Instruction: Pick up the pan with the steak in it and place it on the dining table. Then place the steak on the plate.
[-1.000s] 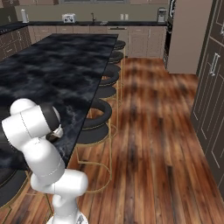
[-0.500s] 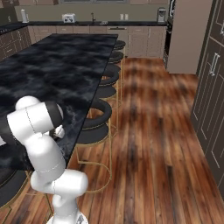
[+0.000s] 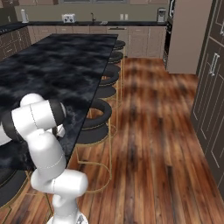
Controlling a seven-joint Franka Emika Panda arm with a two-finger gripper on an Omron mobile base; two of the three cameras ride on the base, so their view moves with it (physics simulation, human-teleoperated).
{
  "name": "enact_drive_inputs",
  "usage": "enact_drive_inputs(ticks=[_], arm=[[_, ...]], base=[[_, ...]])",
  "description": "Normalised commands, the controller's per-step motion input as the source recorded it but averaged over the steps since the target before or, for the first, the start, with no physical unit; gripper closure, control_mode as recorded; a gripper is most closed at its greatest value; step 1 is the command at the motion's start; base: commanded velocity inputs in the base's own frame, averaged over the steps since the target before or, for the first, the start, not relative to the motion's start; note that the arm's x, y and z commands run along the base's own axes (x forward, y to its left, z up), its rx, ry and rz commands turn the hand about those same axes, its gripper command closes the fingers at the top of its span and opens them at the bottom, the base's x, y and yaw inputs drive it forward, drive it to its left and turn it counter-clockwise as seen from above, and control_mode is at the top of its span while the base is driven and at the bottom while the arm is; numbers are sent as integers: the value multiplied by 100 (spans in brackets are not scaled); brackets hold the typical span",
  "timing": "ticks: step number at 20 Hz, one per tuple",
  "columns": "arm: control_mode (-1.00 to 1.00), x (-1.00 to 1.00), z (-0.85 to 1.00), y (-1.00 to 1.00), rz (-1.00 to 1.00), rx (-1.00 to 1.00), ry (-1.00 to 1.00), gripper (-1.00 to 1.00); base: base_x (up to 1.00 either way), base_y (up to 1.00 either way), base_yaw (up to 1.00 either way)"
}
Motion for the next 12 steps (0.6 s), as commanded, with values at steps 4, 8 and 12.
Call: enact_drive_inputs(ticks=[4,8,12], arm=[[-100,-2,-38,11,0,-3,0,100],[-100,0,0,0,0,0,0,100],[-100,0,2,0,0,0,0,100]], base=[[0,0,0],[0,0,0],[0,0,0]])
